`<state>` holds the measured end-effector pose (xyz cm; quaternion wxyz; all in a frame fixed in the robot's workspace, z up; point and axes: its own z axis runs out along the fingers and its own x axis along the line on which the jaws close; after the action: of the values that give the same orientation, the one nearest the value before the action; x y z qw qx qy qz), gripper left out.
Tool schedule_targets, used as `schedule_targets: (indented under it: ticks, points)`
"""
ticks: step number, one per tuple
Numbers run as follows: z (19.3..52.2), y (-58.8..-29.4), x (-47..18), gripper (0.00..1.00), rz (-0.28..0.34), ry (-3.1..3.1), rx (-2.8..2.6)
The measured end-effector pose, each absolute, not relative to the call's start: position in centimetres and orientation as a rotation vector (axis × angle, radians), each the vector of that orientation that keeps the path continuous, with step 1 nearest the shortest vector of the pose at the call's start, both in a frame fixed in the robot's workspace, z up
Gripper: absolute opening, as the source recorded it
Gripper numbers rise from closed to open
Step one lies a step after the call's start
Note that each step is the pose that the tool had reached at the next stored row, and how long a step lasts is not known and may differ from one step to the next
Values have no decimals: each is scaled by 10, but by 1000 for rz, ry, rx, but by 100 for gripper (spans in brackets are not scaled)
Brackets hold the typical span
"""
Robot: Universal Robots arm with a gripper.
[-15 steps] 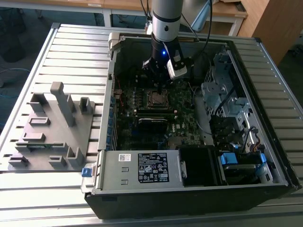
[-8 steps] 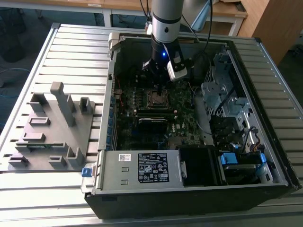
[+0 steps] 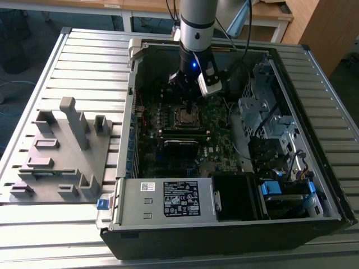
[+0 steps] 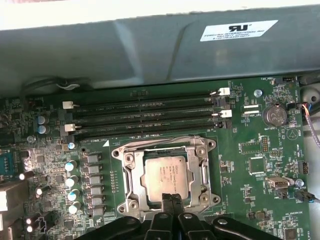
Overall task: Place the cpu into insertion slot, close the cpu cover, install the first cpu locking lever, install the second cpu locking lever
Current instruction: 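Install the second cpu locking lever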
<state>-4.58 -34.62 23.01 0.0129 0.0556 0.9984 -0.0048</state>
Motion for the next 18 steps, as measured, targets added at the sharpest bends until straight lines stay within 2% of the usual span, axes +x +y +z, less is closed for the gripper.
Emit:
schedule_targets:
  ticks: [18]
  points:
    - [230,-350,-46,10,-15,3111,173]
